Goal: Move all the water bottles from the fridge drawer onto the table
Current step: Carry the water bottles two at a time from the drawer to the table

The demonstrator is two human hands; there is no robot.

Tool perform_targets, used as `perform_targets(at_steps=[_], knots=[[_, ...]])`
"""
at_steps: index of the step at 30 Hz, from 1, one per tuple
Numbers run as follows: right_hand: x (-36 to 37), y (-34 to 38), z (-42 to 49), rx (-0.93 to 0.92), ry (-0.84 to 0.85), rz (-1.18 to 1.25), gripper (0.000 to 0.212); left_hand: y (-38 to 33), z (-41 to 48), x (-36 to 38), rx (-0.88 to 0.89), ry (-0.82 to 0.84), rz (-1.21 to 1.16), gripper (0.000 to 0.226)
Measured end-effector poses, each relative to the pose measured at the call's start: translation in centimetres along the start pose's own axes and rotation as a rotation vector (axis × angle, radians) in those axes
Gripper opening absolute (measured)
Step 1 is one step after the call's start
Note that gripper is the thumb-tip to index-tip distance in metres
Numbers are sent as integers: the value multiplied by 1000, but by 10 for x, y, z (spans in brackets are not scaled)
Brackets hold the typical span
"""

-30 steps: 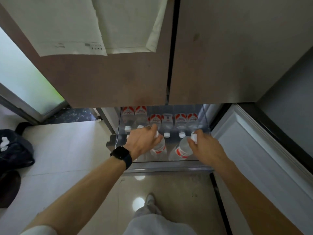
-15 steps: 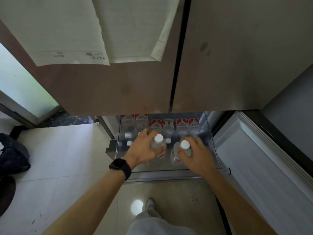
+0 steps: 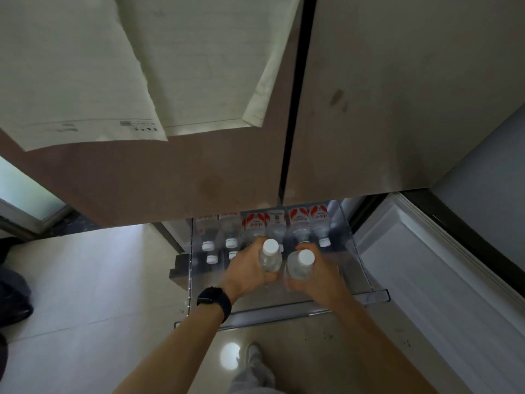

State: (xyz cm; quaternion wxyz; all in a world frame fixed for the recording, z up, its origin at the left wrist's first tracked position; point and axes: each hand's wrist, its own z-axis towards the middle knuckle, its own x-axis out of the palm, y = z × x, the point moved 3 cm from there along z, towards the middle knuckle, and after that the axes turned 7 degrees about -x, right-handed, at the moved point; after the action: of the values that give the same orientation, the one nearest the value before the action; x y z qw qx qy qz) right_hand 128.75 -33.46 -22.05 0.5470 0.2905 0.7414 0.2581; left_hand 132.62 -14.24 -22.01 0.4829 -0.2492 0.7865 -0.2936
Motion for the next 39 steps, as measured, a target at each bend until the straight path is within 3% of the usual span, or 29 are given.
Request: perform_targets(at_steps=[5, 9, 11, 14, 17, 19, 27, 39], knots=[[0, 5, -1, 11, -73, -26, 63, -13, -1, 2, 35, -42, 103, 47], [-4, 2, -6, 58, -205, 48, 40, -20, -13, 1, 56, -65, 120, 49], [-16, 4, -19, 62, -325, 171, 48, -23, -26, -7, 64, -109, 65, 51], [-40, 7, -45, 10, -469, 292, 54, -35, -60, -27, 109, -254, -36, 58], [-57, 25, -73, -56, -504, 363, 63, -40, -108, -46, 117, -415, -91, 62], [-65, 44, -94, -154, -491, 404, 53, -38, -145, -53, 107, -502, -136, 61], [-7, 105, -179, -390, -169, 381, 51, 9, -317, -52, -95, -781, -125, 61], [209, 211, -376, -752, 463, 169, 57, 149, -639, -4, -549, -1122, -227, 70]])
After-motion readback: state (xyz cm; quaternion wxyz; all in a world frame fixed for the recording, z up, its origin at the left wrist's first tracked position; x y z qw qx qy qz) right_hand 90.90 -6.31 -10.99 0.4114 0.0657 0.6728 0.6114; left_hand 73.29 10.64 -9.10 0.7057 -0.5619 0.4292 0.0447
